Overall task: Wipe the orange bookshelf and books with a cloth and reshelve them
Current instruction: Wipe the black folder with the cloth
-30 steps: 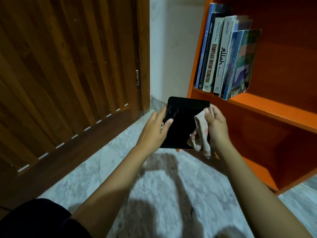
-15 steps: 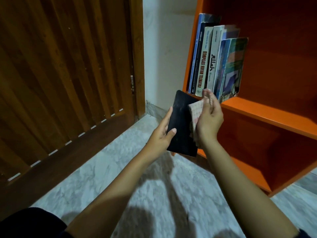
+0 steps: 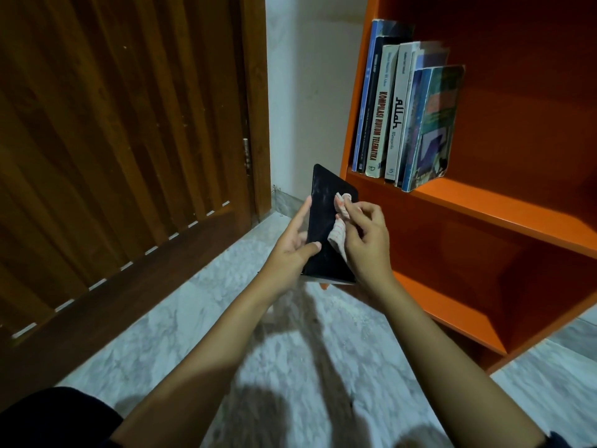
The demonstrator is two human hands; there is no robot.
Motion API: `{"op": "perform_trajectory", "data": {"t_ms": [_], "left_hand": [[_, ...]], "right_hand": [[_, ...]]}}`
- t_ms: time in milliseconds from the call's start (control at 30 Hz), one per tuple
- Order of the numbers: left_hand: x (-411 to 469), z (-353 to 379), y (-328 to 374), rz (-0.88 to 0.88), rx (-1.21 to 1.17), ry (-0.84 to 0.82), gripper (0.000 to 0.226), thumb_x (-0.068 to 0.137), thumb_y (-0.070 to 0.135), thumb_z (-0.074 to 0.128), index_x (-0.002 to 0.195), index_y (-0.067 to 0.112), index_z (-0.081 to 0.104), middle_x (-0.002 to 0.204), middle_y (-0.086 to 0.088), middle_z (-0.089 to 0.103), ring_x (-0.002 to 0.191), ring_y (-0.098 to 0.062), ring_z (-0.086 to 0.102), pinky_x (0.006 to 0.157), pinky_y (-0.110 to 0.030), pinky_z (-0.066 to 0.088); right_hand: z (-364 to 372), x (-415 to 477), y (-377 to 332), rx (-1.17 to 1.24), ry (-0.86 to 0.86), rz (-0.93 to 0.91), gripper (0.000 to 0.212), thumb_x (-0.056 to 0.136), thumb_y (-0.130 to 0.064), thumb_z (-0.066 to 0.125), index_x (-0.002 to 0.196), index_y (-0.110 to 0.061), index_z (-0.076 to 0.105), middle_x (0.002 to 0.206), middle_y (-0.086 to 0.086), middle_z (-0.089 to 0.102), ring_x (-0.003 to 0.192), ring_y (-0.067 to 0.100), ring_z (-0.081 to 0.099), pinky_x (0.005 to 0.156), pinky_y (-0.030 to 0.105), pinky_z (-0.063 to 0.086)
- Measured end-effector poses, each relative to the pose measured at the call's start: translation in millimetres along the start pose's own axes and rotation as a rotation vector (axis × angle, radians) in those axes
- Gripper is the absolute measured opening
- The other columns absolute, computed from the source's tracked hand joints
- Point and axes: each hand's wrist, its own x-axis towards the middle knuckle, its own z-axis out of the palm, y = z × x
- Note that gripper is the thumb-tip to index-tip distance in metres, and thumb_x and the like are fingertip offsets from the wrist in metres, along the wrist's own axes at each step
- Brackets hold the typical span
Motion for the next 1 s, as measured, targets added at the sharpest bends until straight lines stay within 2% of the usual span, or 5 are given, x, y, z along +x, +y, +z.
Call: {"op": "perform_trajectory", "data": {"t_ms": [300, 400, 533, 767, 1000], "left_hand": [[1, 0, 4, -0.005, -0.064, 0.039, 0.067, 0.094, -0.008, 0.041, 0.146, 0.029, 0.023, 0.109, -0.004, 0.067, 0.088, -0.013, 0.069, 0.070, -0.022, 0.055], [2, -4, 2, -0.003, -0.069, 0.105, 0.067, 0.093, -0.008, 0.043, 0.146, 0.029, 0.024, 0.113, -0.003, 0.066, 0.097, -0.014, 0.067, 0.078, -0.026, 0.056], [5, -10, 5, -0.004, -0.124, 0.139, 0.067, 0.093, -0.008, 0.043, 0.146, 0.028, 0.025, 0.118, -0.004, 0.064, 0.107, -0.020, 0.064, 0.088, -0.032, 0.055], [6, -2, 20, 0.002, -0.075, 0.007, 0.070, 0.091, -0.011, 0.042, 0.146, 0.029, 0.024, 0.101, 0.014, 0.071, 0.100, -0.015, 0.065, 0.083, -0.027, 0.055], [4, -2, 35, -0.019, -0.076, -0.074, 0.075, 0.089, -0.013, 0.043, 0.145, 0.033, 0.025, 0.098, -0.001, 0.071, 0.095, -0.028, 0.061, 0.087, -0.038, 0.047]], "right_hand": [[-10, -3, -2, 0.191, 0.167, 0.157, 0.017, 0.081, -0.010, 0.072, 0.097, -0.013, 0.073, 0.091, -0.008, 0.072, 0.084, -0.004, 0.065, 0.071, 0.014, 0.049], [-11, -7, 2, 0.015, -0.033, 0.066, 0.030, 0.086, -0.015, 0.067, 0.116, -0.012, 0.067, 0.117, 0.000, 0.067, 0.106, -0.002, 0.059, 0.089, 0.016, 0.049], [-15, -17, 3, -0.099, -0.393, -0.130, 0.047, 0.100, -0.021, 0.043, 0.143, -0.026, 0.027, 0.147, -0.024, 0.021, 0.136, -0.014, 0.013, 0.113, 0.012, 0.015], [3, 4, 6, -0.006, -0.055, 0.002, 0.050, 0.100, -0.025, 0.027, 0.149, -0.014, 0.025, 0.156, -0.001, 0.022, 0.144, 0.007, 0.016, 0.118, 0.027, 0.015], [-1, 48, 0, -0.084, -0.070, -0.093, 0.047, 0.100, -0.032, 0.022, 0.147, -0.033, 0.026, 0.156, -0.005, 0.023, 0.144, 0.005, 0.014, 0.115, 0.028, 0.014]]}}
